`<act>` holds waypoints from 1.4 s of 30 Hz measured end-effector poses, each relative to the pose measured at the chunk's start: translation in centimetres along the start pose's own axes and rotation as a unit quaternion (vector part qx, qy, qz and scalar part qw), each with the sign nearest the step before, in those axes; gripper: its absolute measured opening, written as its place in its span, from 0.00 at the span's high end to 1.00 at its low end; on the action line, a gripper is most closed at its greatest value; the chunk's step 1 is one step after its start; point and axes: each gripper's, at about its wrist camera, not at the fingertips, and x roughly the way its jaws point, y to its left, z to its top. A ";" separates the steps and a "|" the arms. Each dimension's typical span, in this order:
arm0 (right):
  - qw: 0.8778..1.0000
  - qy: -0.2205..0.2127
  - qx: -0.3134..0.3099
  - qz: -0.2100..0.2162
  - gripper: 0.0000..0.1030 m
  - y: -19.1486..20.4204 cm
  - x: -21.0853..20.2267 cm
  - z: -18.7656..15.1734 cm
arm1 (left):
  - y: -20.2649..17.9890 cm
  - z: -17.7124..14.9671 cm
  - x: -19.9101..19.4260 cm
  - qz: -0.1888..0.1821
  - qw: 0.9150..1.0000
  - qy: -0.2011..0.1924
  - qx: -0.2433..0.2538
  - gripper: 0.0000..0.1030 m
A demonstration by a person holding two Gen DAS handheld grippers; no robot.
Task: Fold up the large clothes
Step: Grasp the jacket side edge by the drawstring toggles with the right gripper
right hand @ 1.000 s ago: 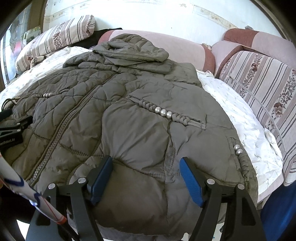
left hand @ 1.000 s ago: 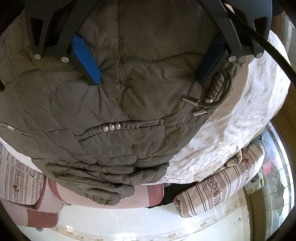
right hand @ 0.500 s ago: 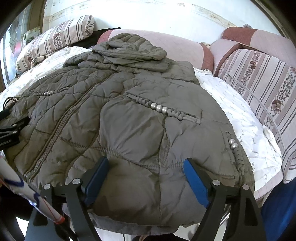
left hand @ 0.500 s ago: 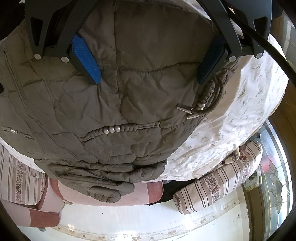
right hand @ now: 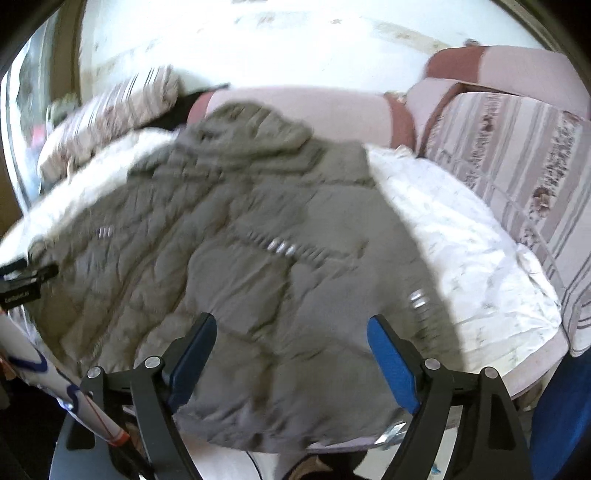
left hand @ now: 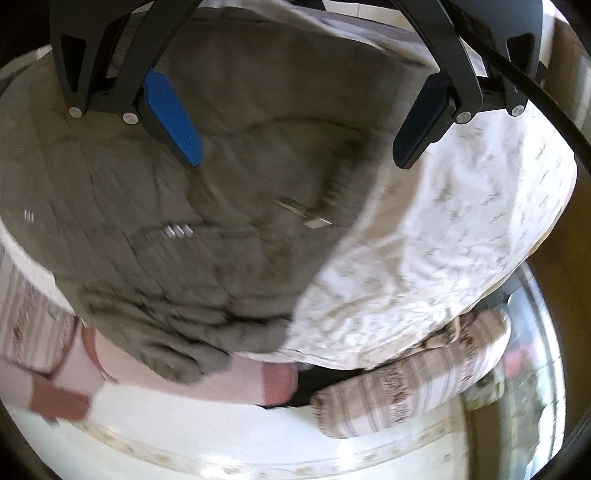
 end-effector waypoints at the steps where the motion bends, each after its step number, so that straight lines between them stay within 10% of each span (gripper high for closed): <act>1: 1.000 -0.009 0.018 -0.005 0.15 -1.3 -0.3 0.4 | 1.0 0.3 -0.1 0.000 1.000 0.000 -0.010 0.00; 5: 0.993 -0.007 0.112 -0.020 0.15 -6.7 -0.3 0.9 | 6.5 1.1 1.3 -0.016 0.995 0.027 -0.093 0.00; 9: 0.973 0.028 0.230 -0.012 0.31 -12.4 1.4 -0.3 | 10.5 0.5 4.0 -0.110 0.969 0.088 -0.201 0.13; 21: 0.916 0.080 0.372 0.129 0.37 -15.1 4.7 -3.4 | 6.3 -1.5 3.2 -0.151 0.971 0.081 -0.167 0.15; 30: 0.938 0.096 0.279 0.179 0.37 -7.8 4.6 -3.3 | 2.0 -2.9 1.5 -0.208 0.967 0.066 -0.132 0.15; 35: 0.955 0.057 0.252 0.148 0.62 -7.1 3.8 -2.9 | 1.2 -2.7 1.7 -0.167 0.979 0.052 -0.101 0.32; 42: 0.988 0.065 0.134 0.038 0.59 -3.5 4.6 -2.9 | -2.0 -2.8 2.0 -0.089 0.996 0.031 -0.005 0.31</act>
